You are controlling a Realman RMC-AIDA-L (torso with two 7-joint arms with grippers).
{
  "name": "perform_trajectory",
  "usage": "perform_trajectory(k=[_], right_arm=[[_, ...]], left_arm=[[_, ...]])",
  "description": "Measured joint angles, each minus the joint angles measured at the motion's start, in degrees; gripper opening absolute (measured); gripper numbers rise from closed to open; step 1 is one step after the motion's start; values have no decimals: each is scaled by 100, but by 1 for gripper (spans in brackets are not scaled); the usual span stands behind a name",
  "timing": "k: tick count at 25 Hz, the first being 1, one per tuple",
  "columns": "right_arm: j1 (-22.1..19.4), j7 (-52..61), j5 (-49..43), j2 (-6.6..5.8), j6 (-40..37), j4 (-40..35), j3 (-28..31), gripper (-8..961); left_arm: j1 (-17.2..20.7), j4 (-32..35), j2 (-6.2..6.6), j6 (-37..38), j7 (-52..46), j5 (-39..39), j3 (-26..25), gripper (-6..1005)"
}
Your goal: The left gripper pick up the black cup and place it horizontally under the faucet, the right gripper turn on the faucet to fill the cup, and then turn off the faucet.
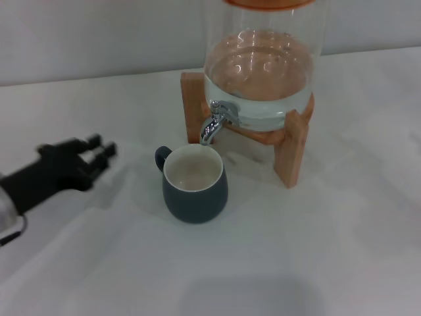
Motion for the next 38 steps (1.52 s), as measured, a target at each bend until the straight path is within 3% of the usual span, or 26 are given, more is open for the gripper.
perform_trajectory(k=[7, 15, 16, 26, 31, 38], right_arm=[[-35, 10, -139, -2, -4, 61, -8, 718], [-219, 29, -569, 18, 454, -101, -206, 718], [-243, 39, -618, 25, 513, -141, -275, 717], [-555, 748, -421, 66, 226, -1259, -2909, 711], [-952, 921, 69, 73, -1101, -2259, -4358, 709], [-1260, 1167, 202, 127, -2458, -3241, -5648, 704]], left_arm=[[736, 443, 1, -368, 844, -1789, -35, 373], [988, 312, 0, -419, 1172, -3049, -82, 380], [990, 266, 3, -422, 1187, -3145, -82, 424], [817, -27, 12, -396, 1211, -3257, -388, 832], [777, -144, 15, -347, 1221, -3336, -443, 881], [719, -237, 17, -357, 1389, -3413, -541, 881]])
